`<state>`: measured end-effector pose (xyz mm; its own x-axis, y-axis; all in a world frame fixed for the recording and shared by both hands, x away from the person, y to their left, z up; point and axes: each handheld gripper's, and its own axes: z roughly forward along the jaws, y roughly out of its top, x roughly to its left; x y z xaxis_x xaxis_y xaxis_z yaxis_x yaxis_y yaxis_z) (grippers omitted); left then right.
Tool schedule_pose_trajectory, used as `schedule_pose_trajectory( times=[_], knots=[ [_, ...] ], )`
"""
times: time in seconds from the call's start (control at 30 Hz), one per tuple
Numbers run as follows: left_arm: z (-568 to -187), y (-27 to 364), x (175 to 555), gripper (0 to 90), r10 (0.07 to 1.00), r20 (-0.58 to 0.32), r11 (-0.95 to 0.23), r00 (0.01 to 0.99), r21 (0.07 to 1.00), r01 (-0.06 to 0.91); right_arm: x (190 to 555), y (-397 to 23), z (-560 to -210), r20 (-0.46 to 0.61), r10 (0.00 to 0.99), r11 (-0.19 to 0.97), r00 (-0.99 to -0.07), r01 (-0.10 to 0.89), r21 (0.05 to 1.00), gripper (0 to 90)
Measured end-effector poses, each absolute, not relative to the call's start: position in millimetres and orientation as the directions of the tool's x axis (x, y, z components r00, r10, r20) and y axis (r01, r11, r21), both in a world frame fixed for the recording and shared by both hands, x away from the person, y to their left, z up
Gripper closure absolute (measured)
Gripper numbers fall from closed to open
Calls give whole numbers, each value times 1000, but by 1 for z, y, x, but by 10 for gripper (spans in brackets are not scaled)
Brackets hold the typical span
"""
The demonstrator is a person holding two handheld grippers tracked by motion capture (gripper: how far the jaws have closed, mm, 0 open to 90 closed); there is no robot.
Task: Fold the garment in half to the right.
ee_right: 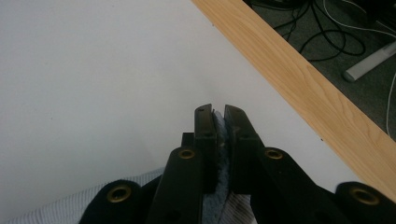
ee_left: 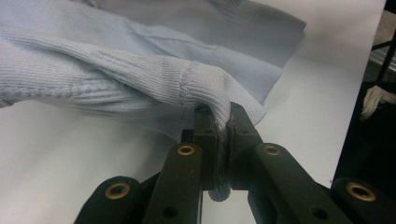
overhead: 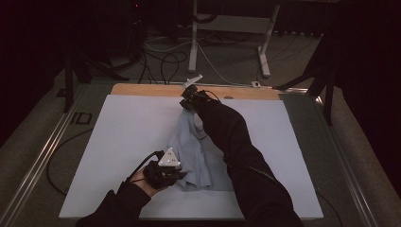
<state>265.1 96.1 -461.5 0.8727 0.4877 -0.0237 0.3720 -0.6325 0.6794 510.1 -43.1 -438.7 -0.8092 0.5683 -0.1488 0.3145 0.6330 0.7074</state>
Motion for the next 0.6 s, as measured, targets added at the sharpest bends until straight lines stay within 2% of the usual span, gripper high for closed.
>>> schedule_pose_trajectory(
  times=[0.6],
  knots=[
    [-457, 54, 274, 866, 402, -9, -683, 916, 663, 306, 510, -85, -434, -136, 577, 606, -806, 311, 732, 851]
  ],
)
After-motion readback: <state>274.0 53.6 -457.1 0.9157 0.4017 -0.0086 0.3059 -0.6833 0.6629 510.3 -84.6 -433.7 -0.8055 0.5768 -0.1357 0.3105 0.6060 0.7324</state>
